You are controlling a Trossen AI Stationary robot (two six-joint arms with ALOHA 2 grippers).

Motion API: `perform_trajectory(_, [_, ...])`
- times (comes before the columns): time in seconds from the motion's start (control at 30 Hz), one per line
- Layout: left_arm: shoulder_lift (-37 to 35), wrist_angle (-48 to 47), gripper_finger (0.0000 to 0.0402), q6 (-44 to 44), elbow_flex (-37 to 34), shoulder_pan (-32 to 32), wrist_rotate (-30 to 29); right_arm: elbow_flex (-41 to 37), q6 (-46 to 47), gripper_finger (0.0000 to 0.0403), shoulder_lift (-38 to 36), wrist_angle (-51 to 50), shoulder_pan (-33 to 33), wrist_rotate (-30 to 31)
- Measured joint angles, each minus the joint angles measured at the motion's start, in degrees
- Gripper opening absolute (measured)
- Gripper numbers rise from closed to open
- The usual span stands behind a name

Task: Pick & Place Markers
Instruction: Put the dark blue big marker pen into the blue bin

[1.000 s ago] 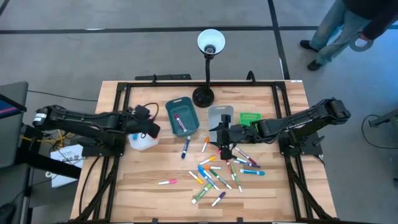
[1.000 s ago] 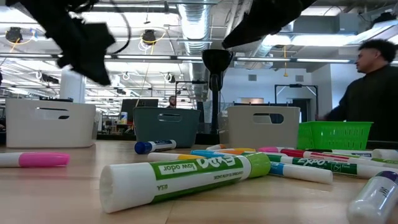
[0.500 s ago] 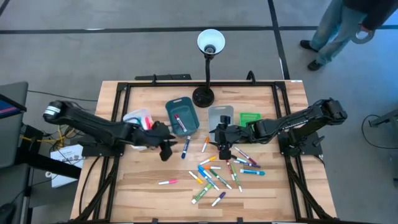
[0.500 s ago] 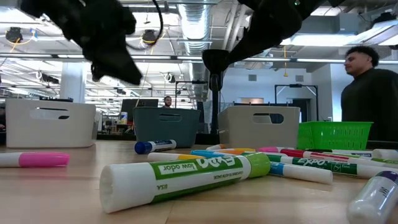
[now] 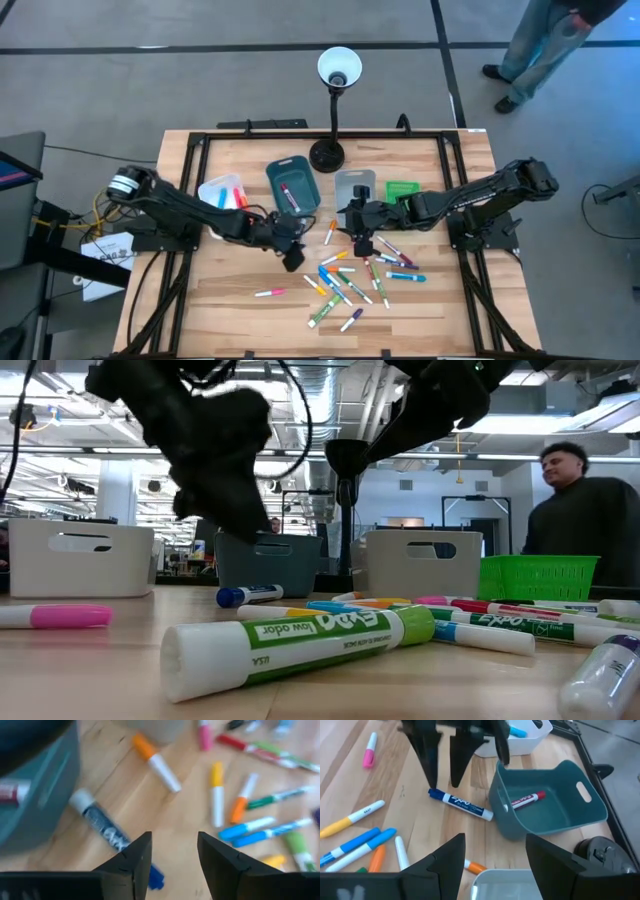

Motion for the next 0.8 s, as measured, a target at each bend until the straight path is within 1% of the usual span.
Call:
perform_trajectory(0.1, [2.71, -0.59, 0.0153, -5.38, 0.06, -0.13, -1.36, 0.0, -1.32, 0.0199, -0.02, -0.17, 0.0, -0.08])
perform_trajectory(0.27, [5.48, -1.26, 0.0144, -8.41, 0.09, -0.62, -3.7, 0.0, -3.16, 0.0198, -0.03, -0.09, 0.0, -0.11])
perform_trajectory(0.47, [7.35, -0.79, 0.0135, -8.99, 0.1, -0.79, -4.41, 0.0, -9.07, 0.02, -0.04, 0.94, -0.07, -0.09])
perform_trajectory(0.63, [9.22, -0.56, 0.0133, -9.01, 0.09, -0.76, -5.6, 0.0, -10.45, 0.02, -0.05, 3.54, -0.07, -0.1])
perform_trajectory(0.8, [10.94, 0.07, 0.0131, -9.0, 0.11, -0.78, -6.27, 0.0, -12.45, 0.02, -0.07, 3.68, -0.21, -0.15])
